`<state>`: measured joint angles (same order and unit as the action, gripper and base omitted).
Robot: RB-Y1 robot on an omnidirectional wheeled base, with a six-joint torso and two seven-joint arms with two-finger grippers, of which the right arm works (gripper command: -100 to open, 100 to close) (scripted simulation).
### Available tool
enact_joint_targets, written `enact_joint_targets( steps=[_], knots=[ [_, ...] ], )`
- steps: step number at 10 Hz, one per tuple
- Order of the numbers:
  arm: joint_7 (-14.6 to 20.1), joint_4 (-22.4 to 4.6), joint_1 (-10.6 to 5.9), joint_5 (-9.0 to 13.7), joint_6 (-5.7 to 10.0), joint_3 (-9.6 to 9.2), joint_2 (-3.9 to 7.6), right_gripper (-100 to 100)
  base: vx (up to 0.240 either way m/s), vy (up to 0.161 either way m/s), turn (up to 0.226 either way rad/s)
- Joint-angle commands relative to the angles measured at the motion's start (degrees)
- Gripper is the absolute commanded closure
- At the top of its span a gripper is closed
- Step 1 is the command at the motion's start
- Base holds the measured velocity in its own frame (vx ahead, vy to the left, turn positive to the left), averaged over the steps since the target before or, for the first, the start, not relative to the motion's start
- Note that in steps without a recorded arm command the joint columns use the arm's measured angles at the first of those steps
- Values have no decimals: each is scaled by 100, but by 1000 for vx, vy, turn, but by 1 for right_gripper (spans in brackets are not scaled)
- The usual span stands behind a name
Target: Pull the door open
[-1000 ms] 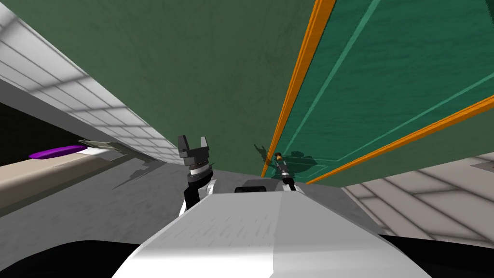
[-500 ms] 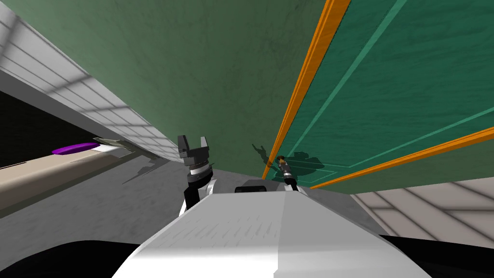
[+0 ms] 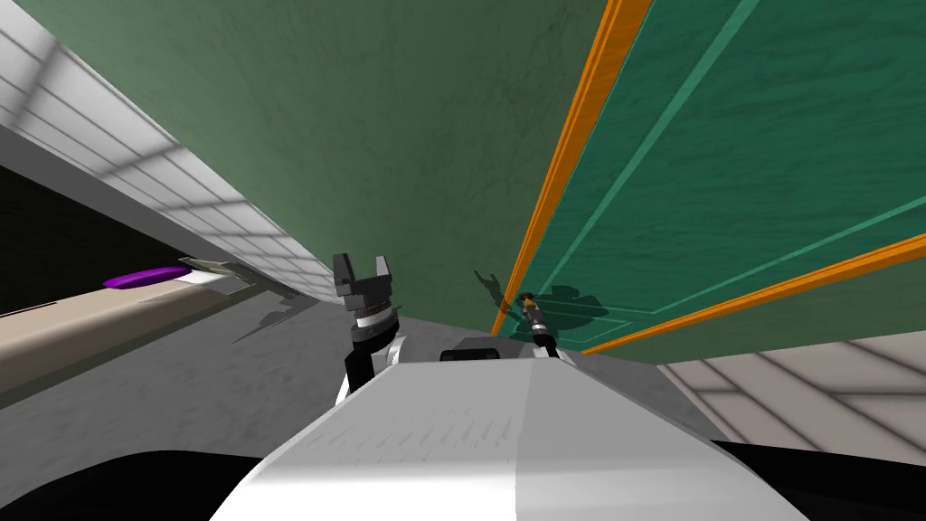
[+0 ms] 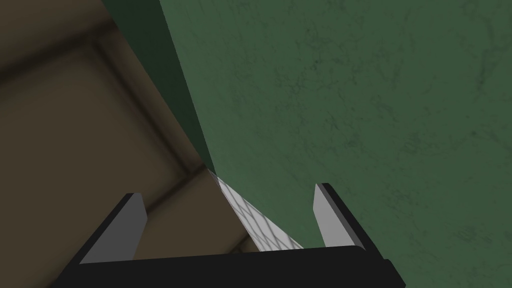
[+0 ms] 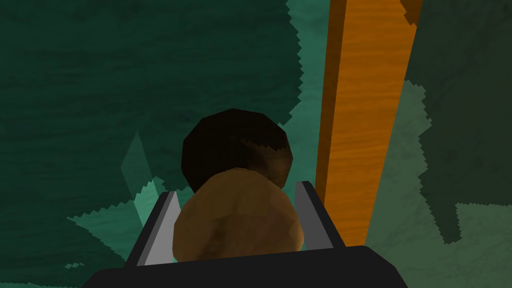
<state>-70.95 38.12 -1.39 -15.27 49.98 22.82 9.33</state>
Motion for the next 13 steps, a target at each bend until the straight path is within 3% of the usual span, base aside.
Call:
enact_joint_targets(
  steps=[1,13],
  knots=[
    [204,3,-6,41,1,-23,0,100,-20,-15,33],
    [1762,-12,-27,433,-17,-209,47,100,-27,-9,32]
  ],
)
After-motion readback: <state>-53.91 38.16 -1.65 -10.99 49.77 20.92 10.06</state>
